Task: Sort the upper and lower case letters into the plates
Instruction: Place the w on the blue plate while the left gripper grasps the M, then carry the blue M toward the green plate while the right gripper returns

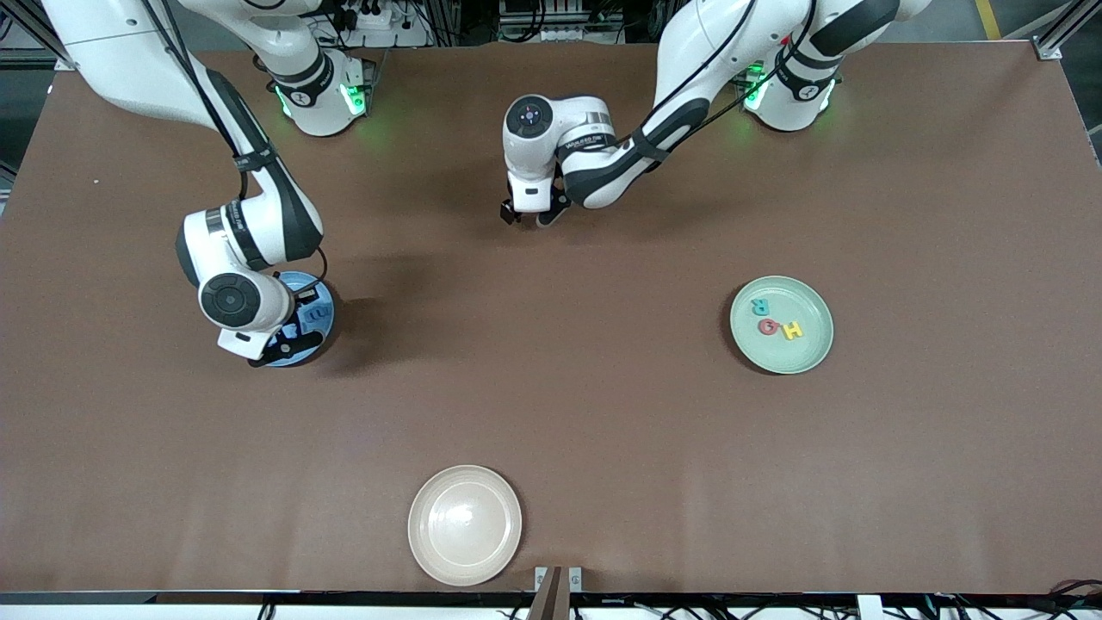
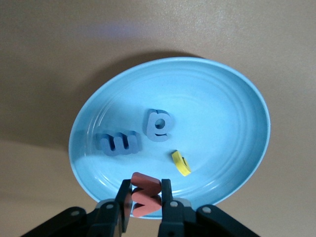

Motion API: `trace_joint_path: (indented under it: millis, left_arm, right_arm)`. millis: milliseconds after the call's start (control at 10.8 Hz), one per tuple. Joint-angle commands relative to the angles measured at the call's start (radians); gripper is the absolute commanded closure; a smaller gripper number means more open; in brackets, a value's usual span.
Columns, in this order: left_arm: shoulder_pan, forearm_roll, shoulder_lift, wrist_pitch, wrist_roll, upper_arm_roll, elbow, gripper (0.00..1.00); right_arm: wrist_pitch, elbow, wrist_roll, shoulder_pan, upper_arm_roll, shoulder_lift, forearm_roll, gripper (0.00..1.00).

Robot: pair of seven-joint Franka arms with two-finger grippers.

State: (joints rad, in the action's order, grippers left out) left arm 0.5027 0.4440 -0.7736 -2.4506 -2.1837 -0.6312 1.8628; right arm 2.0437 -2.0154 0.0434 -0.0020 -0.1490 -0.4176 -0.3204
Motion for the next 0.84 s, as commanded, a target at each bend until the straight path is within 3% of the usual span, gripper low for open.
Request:
trace_joint_path:
  millis: [0, 372, 465, 557, 743]
  left_arm:
    - [0.036, 0.024, 0.005, -0.016, -0.042, 0.027, -0.008, 0.0]
    - [0.054, 0.021, 0.01, -0.014, -0.105, 0.027, 0.004, 0.0]
    - [0.054, 0.025, 0.005, -0.016, -0.105, 0.027, 0.003, 0.0]
    - [0.063, 0.03, 0.001, -0.021, -0.105, 0.027, 0.002, 0.07]
    - [0.062, 0.03, 0.002, -0.022, -0.105, 0.027, 0.004, 0.17]
  right_arm:
    - [0.004, -0.011, 0.036, -0.013, -0.004, 0.023, 0.017, 0.0]
    - [-0.117, 0.078, 0.039, -0.004, -0.006, 0.126, 0.043, 0.0]
    - [-0.132, 0.11, 0.039, -0.004, -0.006, 0.166, 0.107, 0.0]
    - [-0.132, 0.13, 0.039, -0.006, -0.004, 0.213, 0.171, 0.0]
    - [-0.132, 0.135, 0.038, -0.004, -0.003, 0.31, 0.187, 0.0]
